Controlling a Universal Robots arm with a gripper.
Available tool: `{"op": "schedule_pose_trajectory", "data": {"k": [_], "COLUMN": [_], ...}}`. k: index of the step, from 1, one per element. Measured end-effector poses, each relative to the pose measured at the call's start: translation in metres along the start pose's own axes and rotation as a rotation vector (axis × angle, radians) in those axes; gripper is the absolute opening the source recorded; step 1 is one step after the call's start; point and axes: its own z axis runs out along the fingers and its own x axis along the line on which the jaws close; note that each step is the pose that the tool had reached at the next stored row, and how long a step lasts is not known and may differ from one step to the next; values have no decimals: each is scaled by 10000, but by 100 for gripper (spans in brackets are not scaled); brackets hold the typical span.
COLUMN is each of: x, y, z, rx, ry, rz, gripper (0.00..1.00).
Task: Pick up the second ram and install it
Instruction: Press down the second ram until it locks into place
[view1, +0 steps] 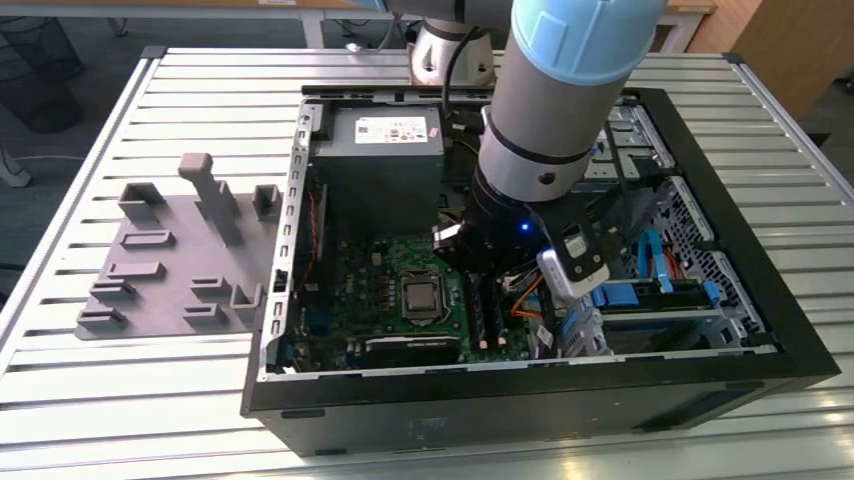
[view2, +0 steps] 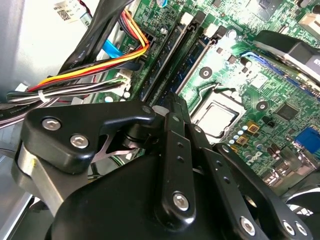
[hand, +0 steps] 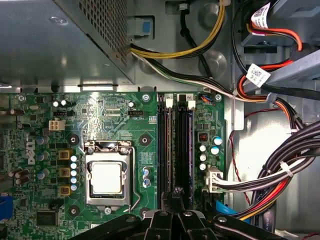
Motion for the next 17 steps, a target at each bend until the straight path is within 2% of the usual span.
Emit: {"op": "schedule_pose_trajectory", "data": {"k": [17], "x": [-2], "y": [1], "z": [33], "rx": [-8], "ry": [-2], "rz": [-1], "gripper": [10]}}
